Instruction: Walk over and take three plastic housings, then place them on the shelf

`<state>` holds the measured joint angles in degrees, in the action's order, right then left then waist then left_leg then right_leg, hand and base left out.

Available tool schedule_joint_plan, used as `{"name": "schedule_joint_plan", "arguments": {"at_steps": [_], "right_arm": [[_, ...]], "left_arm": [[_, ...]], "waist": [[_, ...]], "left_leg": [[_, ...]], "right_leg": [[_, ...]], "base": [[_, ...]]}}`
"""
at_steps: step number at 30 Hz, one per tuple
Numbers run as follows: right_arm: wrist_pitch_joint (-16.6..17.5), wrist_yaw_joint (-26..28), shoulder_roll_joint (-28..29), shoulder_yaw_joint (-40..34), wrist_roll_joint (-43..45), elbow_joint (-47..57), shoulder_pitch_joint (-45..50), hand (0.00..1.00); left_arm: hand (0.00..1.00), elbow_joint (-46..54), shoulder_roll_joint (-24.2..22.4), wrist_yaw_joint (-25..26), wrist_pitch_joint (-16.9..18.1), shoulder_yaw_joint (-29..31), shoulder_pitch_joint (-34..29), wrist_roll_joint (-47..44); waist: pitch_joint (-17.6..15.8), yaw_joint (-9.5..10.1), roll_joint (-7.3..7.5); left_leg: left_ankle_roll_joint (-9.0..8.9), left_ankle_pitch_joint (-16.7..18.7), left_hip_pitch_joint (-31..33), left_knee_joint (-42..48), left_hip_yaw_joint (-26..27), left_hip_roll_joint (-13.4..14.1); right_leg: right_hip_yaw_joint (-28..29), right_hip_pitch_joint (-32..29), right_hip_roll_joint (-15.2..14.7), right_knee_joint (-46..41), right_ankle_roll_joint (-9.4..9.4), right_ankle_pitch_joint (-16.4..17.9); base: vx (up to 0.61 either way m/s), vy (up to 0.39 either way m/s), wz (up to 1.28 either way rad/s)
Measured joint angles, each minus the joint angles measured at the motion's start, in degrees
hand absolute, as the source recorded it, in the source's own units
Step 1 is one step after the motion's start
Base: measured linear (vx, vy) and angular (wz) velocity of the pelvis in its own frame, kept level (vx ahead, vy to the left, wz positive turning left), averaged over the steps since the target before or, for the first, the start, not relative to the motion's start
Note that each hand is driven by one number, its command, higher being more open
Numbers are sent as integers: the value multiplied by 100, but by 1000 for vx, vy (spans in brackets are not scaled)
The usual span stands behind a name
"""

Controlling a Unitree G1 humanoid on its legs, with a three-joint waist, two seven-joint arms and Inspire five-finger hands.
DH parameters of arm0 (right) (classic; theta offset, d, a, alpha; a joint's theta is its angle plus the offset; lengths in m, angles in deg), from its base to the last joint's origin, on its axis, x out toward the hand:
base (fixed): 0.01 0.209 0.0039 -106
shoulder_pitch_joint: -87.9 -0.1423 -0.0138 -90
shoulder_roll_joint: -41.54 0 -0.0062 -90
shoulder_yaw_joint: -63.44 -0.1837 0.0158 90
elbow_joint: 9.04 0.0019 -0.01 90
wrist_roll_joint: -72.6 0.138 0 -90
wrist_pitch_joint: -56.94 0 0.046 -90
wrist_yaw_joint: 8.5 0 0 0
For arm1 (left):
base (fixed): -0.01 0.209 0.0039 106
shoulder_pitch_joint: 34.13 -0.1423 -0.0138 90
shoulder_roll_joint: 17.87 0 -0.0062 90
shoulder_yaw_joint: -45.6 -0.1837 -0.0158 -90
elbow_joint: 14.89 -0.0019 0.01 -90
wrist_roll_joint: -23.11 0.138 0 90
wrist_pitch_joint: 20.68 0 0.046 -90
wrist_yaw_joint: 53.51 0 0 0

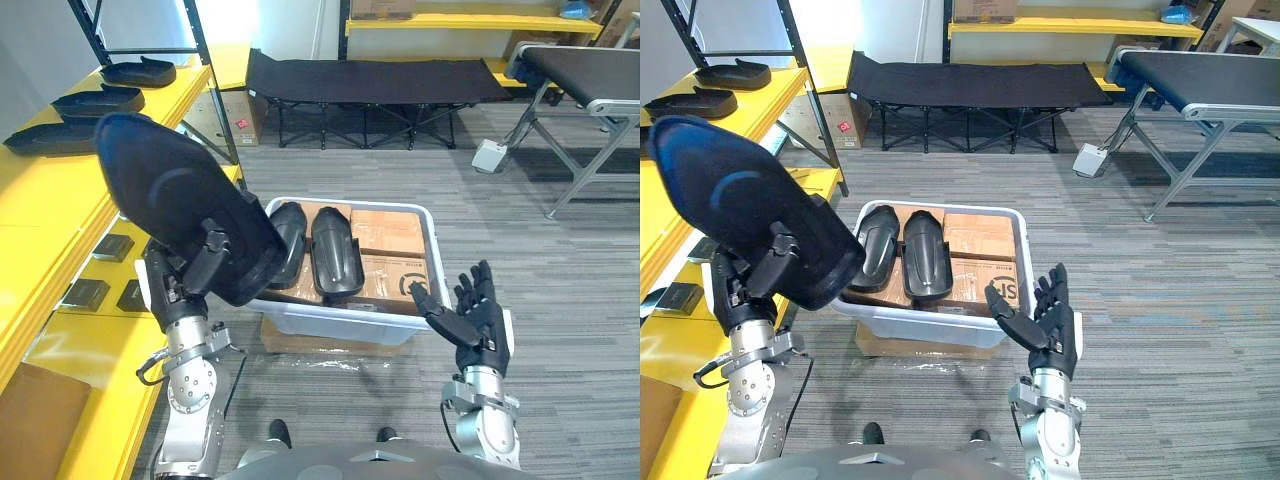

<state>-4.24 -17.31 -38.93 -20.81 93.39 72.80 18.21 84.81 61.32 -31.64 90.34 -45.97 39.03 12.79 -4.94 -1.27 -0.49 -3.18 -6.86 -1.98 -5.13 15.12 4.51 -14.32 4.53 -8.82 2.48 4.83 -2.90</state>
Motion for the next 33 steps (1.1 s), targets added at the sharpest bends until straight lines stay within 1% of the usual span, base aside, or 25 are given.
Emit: {"name": "schedule_joint_plan", "arguments": {"at_steps": [2, 6, 7, 8, 9, 10, 11, 14, 17, 18, 20, 22, 24, 27, 29, 30, 31, 32, 33], "right_arm": [[-4, 34, -7, 28, 4, -129, -124, 100], [-92, 99, -242, 349, -112, -282, -375, 100], [-198, 100, -322, 511, -323, -331, -513, 100], [-236, 98, -402, 578, -434, -350, -580, 100], [-311, 99, -500, 738, -548, -376, -747, 100], [-360, 108, -525, 923, -707, -492, -995, 100], [-406, 110, -542, 997, -710, -529, -1104, 100], [-567, 117, -542, 1359, -695, -838, -1729, 100], [-605, 128, -524, 1559, -695, -938, -1983, 100], [-608, 125, -514, 1631, -695, -936, -2003, 100], [-682, 106, -532, 1715, -717, -933, -2003, 100], [-933, 68, -586, 1748, -959, -932, -2000, 100], [-1080, 58, -600, 1751, -1156, -930, -1990, 100], [-1165, 31, -616, 1669, -1143, -868, -1892, 100], [-1185, -32, -617, 1456, -1144, -702, -1704, 100], [-1184, -87, -613, 1264, -1142, -535, -1547, 100], [-1184, -162, -613, 1057, -1142, -396, -1381, 100], [-1184, -201, -619, 961, -1136, -359, -1297, 100], [-1184, -261, -629, 803, -1131, -304, -1163, 100]], "left_arm": [[0, 1, 11, -77, -3, 13, -33, 8], [0, 397, 43, -295, -108, 117, -360, -23], [0, 469, 46, -537, -113, 189, -415, -134], [0, 482, 49, -708, -112, 217, -416, -305], [0, 511, 50, -1165, -103, 265, -447, -845], [0, 591, 50, -1576, -81, 269, -558, -1343], [0, 636, 51, -1733, -76, 265, -617, -1471], [0, 688, 147, -2340, -74, 169, -803, -1447], [0, 703, 212, -2572, -107, 154, -908, -1447], [0, 703, 241, -2684, -123, 123, -937, -1445], [0, 703, 257, -2953, -132, 128, -1001, -1399], [0, 703, 261, -3303, -132, 137, -1112, -1391], [0, 703, 259, -3468, -133, 141, -1195, -1393], [0, 705, 264, -3648, -133, 134, -1310, -1386], [0, 709, 304, -3756, -132, 129, -1239, -1395], [0, 711, 421, -3862, -131, 129, -1163, -1433], [0, 710, 596, -3957, -141, 114, -1044, -1432], [0, 708, 685, -3992, -148, 84, -985, -1431], [0, 704, 791, -4041, -159, 8, -879, -1431]], "waist": [[13, 54, -23], [23, 292, -37], [33, 416, -50], [39, 467, -59], [49, 582, -77], [52, 646, -79], [53, 685, -80], [70, 923, -117], [60, 1012, -151], [63, 1039, -166], [55, 1024, -190], [42, 1080, -258], [16, 1088, -304], [12, 1061, -349], [11, 943, -348], [-4, 832, -328], [-53, 700, -255], [-71, 669, -227], [-78, 617, -223]], "left_leg": [[-3, -26, 68, 0, -155, -11], [0, -121, 211, 1, -607, -40], [-3, -153, 262, 1, -838, -73], [-4, -166, 282, 1, -923, -86], [-6, -187, 313, 1, -1066, -108], [-4, -211, 337, 1, -1200, -126], [0, -223, 344, 1, -1269, -148], [25, -265, 346, 2, -1543, -216], [59, -247, 367, 4, -1550, -253], [79, -234, 430, 4, -1533, -261], [135, -226, 485, 10, -1399, -253], [221, -293, 555, 6, -1342, -255], [242, -312, 556, 4, -1333, -286], [245, -313, 591, 3, -1176, -310], [265, -321, 729, 6, -1169, -347], [347, -379, 831, 10, -1261, -415], [392, -415, 870, 22, -1463, -526], [406, -441, 870, 19, -1562, -578], [408, -496, 873, 6, -1716, -625]], "right_leg": [[-170, 58, -1, 42, 0, -1], [-689, 203, 1, 76, -28, 27], [-937, 276, -2, 73, -14, 70], [-1029, 307, -3, 70, -12, 85], [-1185, 368, -1, 70, -4, 109], [-1324, 437, -1, 66, 8, 133], [-1396, 485, -1, 63, 19, 142], [-1684, 661, -31, -9, 54, 215], [-1770, 661, -59, -141, 55, 325], [-1916, 707, -67, -159, 69, 367], [-2204, 788, -79, -176, 114, 427], [-2399, 814, -108, -298, 118, 507], [-2505, 858, -140, -347, 172, 573], [-2524, 849, -177, -359, 218, 641], [-2382, 702, -222, -672, 240, 909], [-1958, 470, -222, -1051, 199, 1206], [-1421, 307, -207, -1409, 136, 1423], [-1188, 276, -209, -1538, 149, 1463], [-808, 242, -205, -1705, 150, 1461]], "base": [[25, -11, 35], [21, -18, 63], [7, -26, 78], [10, -32, 85], [3, -28, 68], [15, -27, 64], [18, -18, 52], [10, -4, 55], [-19, 26, 30], [-37, 18, 69], [-28, 19, 76], [-24, 37, 60], [-31, 36, 43], [-22, 42, 23], [-1, 29, 56], [5, 9, 93], [10, -16, 95], [45, -26, 84], [69, 7, 90]]}}
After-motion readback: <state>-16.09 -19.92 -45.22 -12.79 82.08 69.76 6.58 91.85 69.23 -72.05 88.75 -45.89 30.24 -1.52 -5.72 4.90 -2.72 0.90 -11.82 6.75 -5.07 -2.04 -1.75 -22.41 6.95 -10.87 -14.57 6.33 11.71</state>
